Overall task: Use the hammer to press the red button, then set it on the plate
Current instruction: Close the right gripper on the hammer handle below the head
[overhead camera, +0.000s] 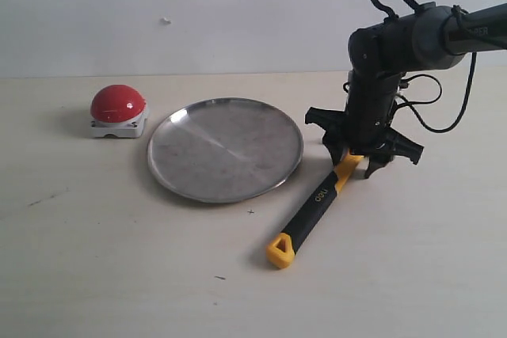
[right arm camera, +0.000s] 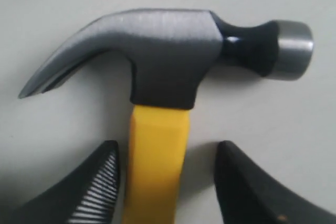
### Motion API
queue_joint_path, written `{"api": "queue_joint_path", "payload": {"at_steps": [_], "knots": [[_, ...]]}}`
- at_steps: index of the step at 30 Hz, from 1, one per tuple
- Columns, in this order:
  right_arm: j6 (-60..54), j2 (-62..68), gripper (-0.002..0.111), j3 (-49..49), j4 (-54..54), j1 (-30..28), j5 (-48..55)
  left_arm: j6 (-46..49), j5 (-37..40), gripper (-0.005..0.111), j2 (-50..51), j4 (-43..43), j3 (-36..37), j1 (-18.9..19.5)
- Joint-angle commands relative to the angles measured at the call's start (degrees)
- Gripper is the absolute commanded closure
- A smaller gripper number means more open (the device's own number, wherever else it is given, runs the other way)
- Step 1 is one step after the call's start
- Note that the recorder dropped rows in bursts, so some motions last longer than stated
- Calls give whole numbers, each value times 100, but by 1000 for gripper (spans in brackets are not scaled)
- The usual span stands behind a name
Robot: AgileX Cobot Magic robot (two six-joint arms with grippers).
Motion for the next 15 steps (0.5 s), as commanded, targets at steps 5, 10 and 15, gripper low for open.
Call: {"api": "queue_joint_path", "payload": {"at_steps": [5, 10, 15], "knots": [[26, 120, 108, 26, 133, 27, -91, -40, -18, 107, -40, -48, 3, 17], [-281, 120, 108, 26, 133, 27, -80, -40, -18, 107, -40, -48, 3, 17], [-611, 120, 108, 26, 135, 27, -154, -40, -18, 107, -40, -48, 3, 17]]}}
